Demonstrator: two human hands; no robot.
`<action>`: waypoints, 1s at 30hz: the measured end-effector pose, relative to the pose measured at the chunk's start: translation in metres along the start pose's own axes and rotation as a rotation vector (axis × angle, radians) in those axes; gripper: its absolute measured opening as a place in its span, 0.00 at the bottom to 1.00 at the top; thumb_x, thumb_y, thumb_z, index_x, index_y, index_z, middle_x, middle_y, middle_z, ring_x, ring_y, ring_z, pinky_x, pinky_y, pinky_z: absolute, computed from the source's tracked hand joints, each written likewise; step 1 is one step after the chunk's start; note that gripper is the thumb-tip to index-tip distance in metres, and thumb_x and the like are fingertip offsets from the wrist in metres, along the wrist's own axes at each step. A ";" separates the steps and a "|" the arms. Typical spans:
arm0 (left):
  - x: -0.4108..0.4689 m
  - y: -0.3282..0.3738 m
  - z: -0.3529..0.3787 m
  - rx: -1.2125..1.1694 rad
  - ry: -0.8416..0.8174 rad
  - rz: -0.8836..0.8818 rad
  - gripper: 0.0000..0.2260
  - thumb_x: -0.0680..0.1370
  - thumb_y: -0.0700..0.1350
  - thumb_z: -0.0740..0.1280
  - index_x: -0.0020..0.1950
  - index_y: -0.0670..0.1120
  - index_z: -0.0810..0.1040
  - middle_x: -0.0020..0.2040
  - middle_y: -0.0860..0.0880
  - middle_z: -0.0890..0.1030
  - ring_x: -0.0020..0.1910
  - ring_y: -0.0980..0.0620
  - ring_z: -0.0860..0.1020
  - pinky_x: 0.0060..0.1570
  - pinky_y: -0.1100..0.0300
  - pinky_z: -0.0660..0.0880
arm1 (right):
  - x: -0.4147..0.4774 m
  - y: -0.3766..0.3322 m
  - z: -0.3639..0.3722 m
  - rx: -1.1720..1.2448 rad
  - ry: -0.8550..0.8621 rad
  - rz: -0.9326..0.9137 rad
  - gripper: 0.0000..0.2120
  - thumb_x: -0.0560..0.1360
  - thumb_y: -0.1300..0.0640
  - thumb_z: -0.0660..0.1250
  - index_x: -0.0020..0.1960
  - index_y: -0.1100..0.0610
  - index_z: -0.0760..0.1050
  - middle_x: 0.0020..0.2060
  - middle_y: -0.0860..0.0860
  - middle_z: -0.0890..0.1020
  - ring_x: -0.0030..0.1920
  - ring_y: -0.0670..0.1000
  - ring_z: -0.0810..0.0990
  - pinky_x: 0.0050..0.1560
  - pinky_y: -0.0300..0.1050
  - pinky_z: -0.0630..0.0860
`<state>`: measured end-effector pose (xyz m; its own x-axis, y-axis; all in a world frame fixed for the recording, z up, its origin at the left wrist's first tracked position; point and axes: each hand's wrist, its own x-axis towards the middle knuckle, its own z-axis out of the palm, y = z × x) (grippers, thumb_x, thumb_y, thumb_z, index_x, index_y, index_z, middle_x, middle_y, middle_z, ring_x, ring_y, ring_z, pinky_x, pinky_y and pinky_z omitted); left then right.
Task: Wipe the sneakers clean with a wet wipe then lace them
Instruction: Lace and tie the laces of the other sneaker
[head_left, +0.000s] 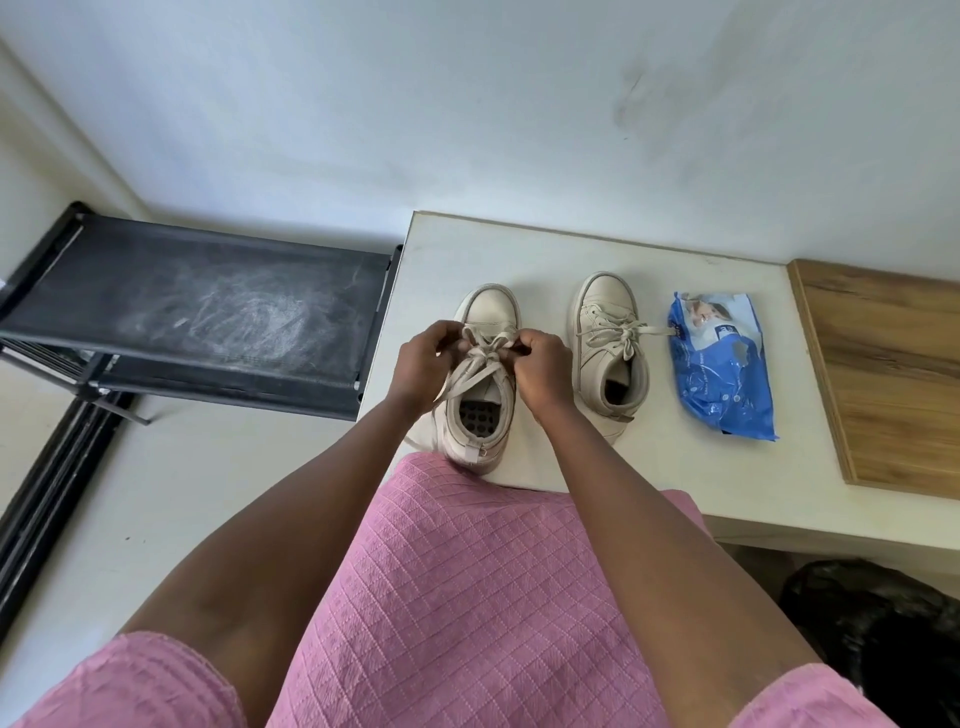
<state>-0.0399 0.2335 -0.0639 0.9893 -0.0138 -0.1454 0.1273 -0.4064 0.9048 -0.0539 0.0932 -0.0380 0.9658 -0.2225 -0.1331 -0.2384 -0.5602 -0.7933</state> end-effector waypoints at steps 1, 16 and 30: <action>-0.001 0.000 -0.001 0.013 -0.007 0.009 0.07 0.74 0.38 0.69 0.52 0.43 0.81 0.45 0.49 0.82 0.45 0.54 0.78 0.44 0.73 0.70 | 0.001 -0.003 0.000 -0.045 0.004 -0.021 0.07 0.73 0.66 0.68 0.50 0.65 0.80 0.46 0.59 0.83 0.48 0.56 0.80 0.40 0.33 0.65; 0.002 0.005 0.006 0.062 0.092 -0.116 0.09 0.75 0.48 0.69 0.48 0.42 0.82 0.38 0.47 0.82 0.38 0.50 0.77 0.37 0.61 0.68 | 0.003 -0.001 0.004 0.007 0.099 0.111 0.10 0.73 0.58 0.70 0.46 0.66 0.78 0.44 0.59 0.83 0.44 0.55 0.78 0.36 0.36 0.62; -0.006 0.003 0.000 0.010 0.000 -0.006 0.07 0.74 0.36 0.69 0.51 0.40 0.83 0.54 0.45 0.80 0.48 0.54 0.76 0.47 0.77 0.68 | -0.008 -0.006 0.003 -0.153 -0.035 -0.158 0.11 0.73 0.70 0.60 0.46 0.61 0.79 0.47 0.60 0.78 0.46 0.58 0.76 0.41 0.40 0.66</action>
<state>-0.0452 0.2318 -0.0602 0.9885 -0.0112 -0.1505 0.1323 -0.4152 0.9001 -0.0602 0.1003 -0.0338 0.9947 -0.0961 -0.0373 -0.0943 -0.7013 -0.7066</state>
